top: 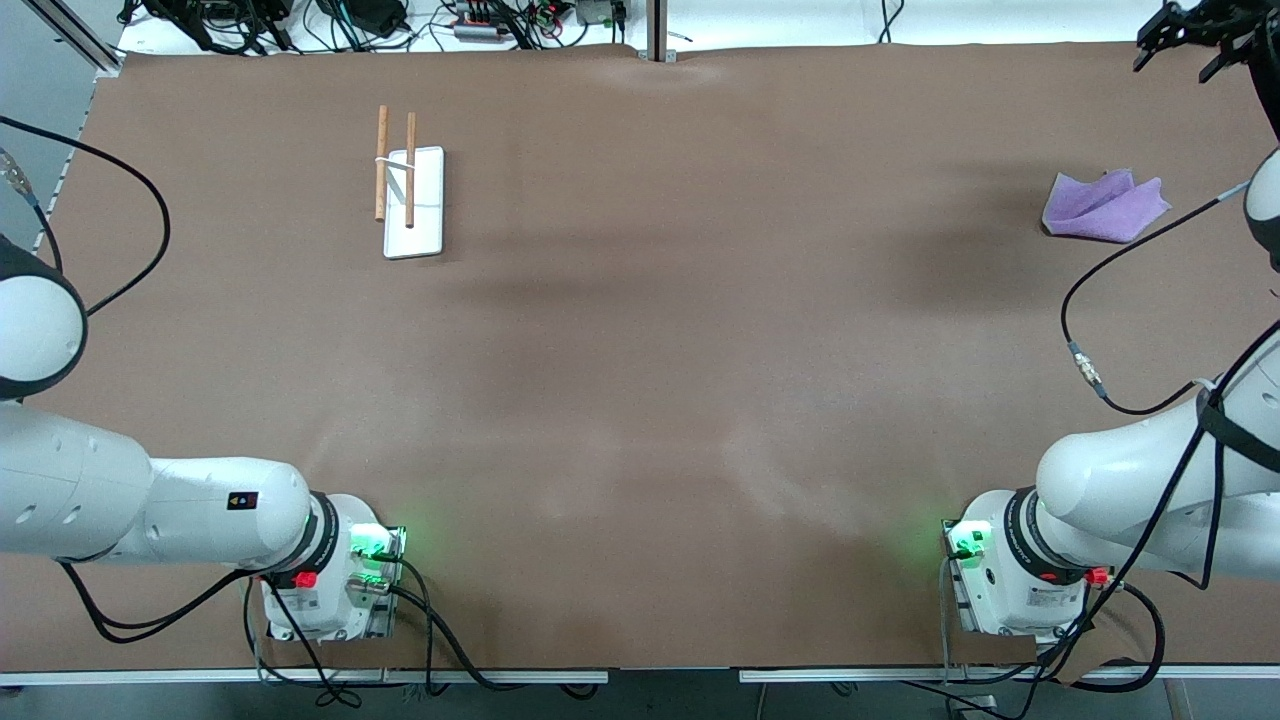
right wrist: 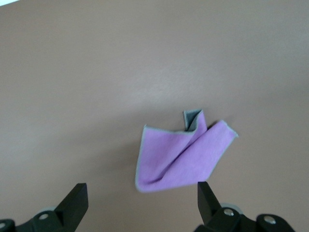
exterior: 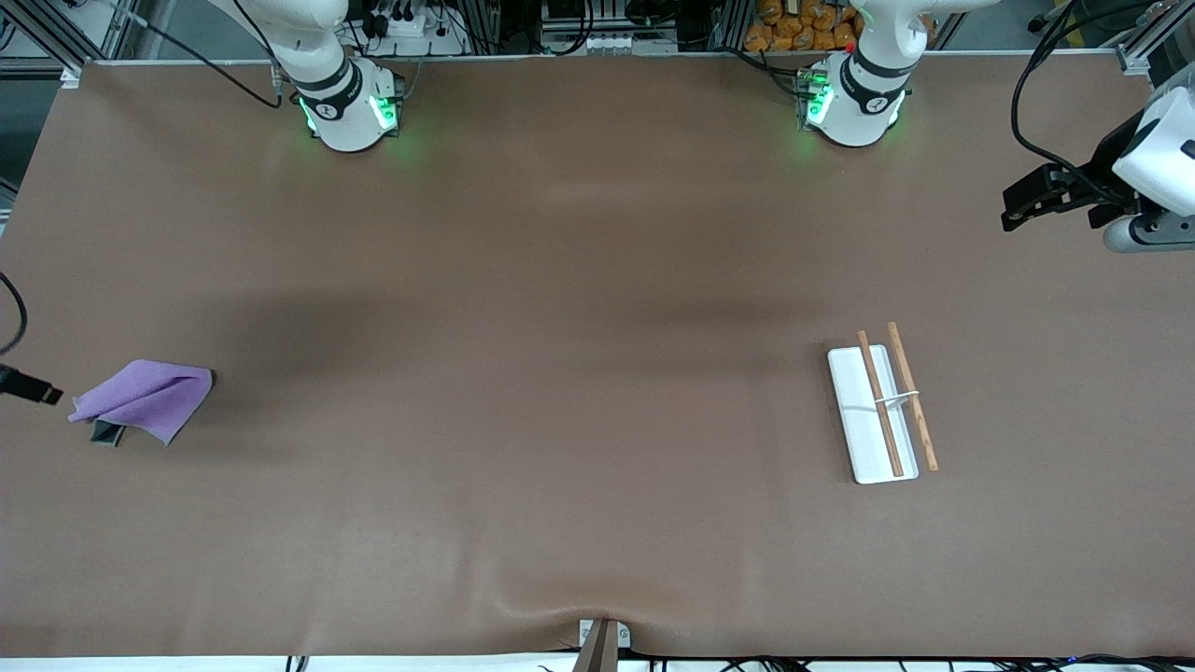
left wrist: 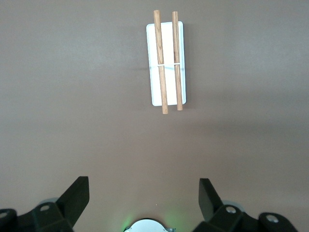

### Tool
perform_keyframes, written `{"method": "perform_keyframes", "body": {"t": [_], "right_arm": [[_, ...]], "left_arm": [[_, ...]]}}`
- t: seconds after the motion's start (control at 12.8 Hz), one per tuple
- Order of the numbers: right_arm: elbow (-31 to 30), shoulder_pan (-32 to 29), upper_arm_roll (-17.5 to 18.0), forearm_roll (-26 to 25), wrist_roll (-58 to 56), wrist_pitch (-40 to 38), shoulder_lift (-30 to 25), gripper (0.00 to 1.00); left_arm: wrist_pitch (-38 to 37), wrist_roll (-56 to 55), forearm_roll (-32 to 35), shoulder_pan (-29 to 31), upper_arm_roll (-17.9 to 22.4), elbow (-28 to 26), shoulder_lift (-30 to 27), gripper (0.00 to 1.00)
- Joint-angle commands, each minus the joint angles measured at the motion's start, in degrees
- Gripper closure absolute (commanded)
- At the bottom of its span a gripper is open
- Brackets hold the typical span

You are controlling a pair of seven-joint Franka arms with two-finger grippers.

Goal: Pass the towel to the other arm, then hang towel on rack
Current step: 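Lower the right gripper and grasp the purple towel's corner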

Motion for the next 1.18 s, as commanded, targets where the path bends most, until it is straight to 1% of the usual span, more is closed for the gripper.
{"method": "perform_keyframes", "body": {"t": [0.0, 0.08, 0.24, 0.39, 0.47, 0.55, 0.71, 0.86, 0.94, 1.02, 1.1], "right_arm": [[2.8, -3.2, 1.0, -0.1, -2.7, 4.3, 6.6, 0.00], [2.2, -4.1, 1.0, 0.6, -5.0, 5.4, 7.5, 0.00], [1.0, -4.3, 1.1, 0.7, -5.7, 6.1, 9.6, 0.00], [0.6, -5.4, 1.2, 0.8, -5.7, 10.4, 12.6, 0.00], [-0.3, -5.6, 1.2, 1.0, -5.8, 11.3, 13.5, 0.01], [-1.3, -5.5, 1.2, 1.0, -5.8, 12.6, 14.0, 0.06], [-3.1, -5.7, 1.3, 1.0, -5.9, 16.2, 15.2, 0.06], [-4.4, -5.7, 1.3, 1.0, -6.0, 17.7, 15.7, 0.23], [-4.4, -5.7, 1.3, 1.0, -6.0, 17.7, 15.7, 0.38], [-4.3, -5.7, 1.3, 1.0, -6.0, 17.8, 15.7, 0.51], [-4.4, -5.7, 1.3, 1.0, -6.0, 17.7, 16.0, 0.70]], "left_arm": [[0.0, 1.0, -0.5, 0.2, -0.1, -0.9, -1.2, 0.00], [0.0, 1.0, -0.5, 0.2, -0.1, -0.9, -1.2, 0.00], [0.0, 1.0, -0.5, 0.2, -0.1, -1.0, -1.1, 0.00], [0.0, 1.0, -0.5, 0.2, -0.1, -1.1, -1.2, 0.00], [0.0, 1.0, -0.5, 0.2, -0.1, -1.2, -1.1, 0.00], [0.0, 1.0, -0.5, 0.2, -0.1, -1.2, -1.1, 0.00], [0.0, 1.0, -0.5, 0.2, -0.1, -1.2, -1.1, 0.00], [0.1, 1.0, -0.5, 0.2, -0.1, -1.3, -1.0, 0.00], [0.1, 1.0, -0.5, 0.2, -0.1, -1.3, -1.0, 0.00], [0.2, 1.0, -0.5, 0.2, -0.1, -1.5, -1.0, 0.00], [0.4, 1.0, -0.5, 0.2, -0.1, -1.8, -1.1, 0.00]]}}
